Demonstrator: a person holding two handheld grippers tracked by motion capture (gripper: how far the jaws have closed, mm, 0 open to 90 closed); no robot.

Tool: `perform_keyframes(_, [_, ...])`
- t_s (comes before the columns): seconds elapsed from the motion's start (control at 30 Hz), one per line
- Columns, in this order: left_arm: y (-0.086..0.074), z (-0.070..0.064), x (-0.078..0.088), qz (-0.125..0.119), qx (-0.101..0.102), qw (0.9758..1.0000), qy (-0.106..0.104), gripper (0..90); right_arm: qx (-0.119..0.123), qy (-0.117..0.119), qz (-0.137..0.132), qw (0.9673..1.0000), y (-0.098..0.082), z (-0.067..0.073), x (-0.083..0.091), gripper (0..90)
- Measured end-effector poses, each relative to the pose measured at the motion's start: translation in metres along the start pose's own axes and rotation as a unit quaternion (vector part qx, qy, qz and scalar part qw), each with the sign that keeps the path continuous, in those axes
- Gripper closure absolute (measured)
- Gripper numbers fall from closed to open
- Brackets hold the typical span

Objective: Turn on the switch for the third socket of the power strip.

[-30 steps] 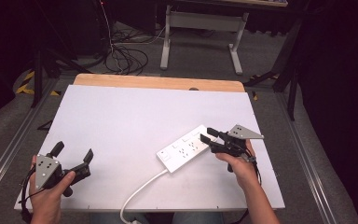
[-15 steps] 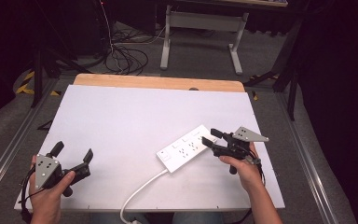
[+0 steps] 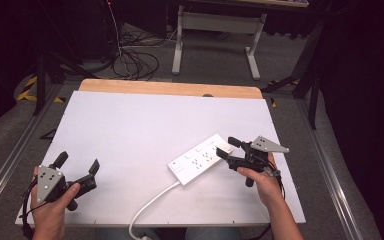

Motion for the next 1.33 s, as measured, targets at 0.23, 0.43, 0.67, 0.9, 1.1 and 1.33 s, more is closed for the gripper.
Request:
perform_keyframes(0.23, [0.000,0.000,0.000,0.001,-0.001,1.0000,0.000,3.8,-0.008,0.001,-0.003,1.0000,-0.001,-0.001,0.005,24.0])
perform_keyframes(0.43, [-0.001,0.000,-0.001,0.002,-0.001,1.0000,0.000,3.8,-0.004,0.006,-0.016,0.9999,0.002,-0.002,0.010,12.4])
perform_keyframes(0.67, [-0.001,-0.001,-0.001,0.002,-0.001,1.0000,0.000,3.8,0.008,0.012,-0.014,0.9998,0.001,-0.002,0.011,5.1])
perform_keyframes(0.9, [-0.001,0.000,-0.001,0.002,-0.001,1.0000,0.000,3.8,0.013,0.010,-0.015,0.9998,0.002,-0.003,0.013,4.0])
perform_keyframes(1.1, [-0.001,0.000,-0.001,0.002,-0.001,1.0000,0.000,3.8,0.013,0.006,-0.018,0.9997,0.002,-0.005,0.014,4.0])
perform_keyframes(1.33, [-0.001,0.000,-0.001,0.003,0.000,1.0000,0.000,3.8,0.009,0.003,-0.021,0.9997,0.003,-0.007,0.014,4.0])
Point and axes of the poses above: each handheld gripper's, and its own axes: x roughly backward along the jaws, y roughly out of its top, z roughly to its left, the point moved 9 cm from there along -x, roughly forward along the jaws, and after that the axes turned 3 degrees about -y, right-handed, at the moved point
